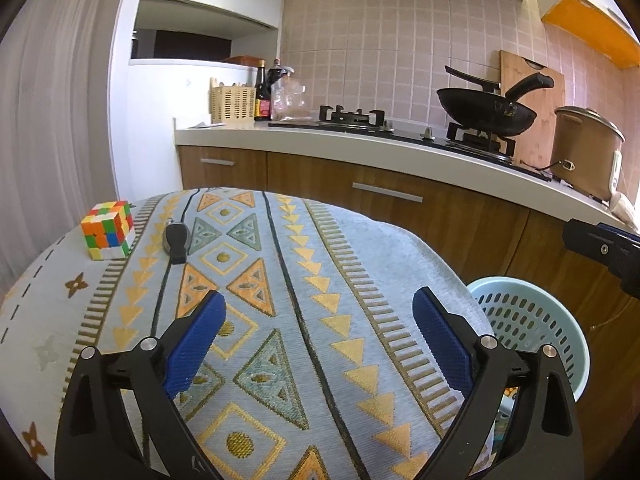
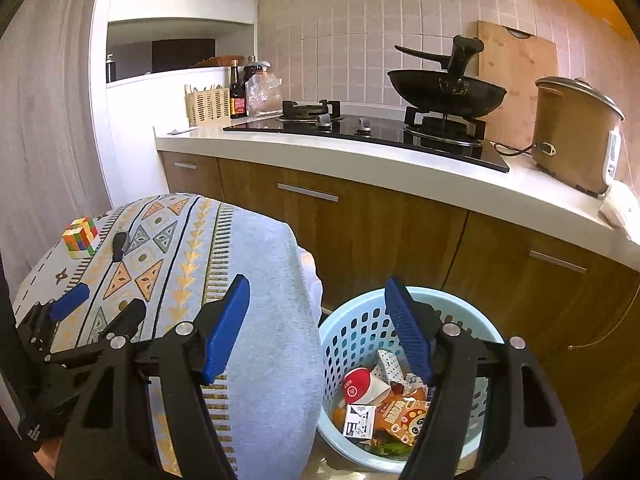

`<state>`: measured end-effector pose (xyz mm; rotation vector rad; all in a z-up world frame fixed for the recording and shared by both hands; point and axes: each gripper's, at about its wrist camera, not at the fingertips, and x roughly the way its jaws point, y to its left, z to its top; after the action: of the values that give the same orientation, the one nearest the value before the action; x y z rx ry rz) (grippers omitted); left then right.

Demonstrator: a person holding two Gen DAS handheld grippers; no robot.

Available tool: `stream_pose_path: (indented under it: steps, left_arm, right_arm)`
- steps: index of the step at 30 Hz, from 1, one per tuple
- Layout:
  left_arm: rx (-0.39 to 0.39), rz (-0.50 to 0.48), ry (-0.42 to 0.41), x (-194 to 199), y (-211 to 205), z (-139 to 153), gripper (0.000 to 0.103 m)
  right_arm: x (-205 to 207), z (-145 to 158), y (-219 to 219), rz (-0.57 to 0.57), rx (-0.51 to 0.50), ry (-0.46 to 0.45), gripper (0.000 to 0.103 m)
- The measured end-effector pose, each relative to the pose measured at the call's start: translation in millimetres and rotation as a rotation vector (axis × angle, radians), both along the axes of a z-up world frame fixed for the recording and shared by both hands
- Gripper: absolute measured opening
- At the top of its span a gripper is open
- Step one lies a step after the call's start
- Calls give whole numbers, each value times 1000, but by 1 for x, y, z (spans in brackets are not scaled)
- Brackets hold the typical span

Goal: Collect trash

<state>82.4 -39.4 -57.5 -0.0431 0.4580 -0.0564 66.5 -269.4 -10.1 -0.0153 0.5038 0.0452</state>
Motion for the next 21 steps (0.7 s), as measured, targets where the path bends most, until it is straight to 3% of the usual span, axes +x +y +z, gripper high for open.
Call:
stream_pose_path:
  steps: [21]
  left_arm:
    - [0, 5, 15, 2, 1, -1, 94]
  right_arm:
    - [0, -7, -2, -10, -4, -2, 66]
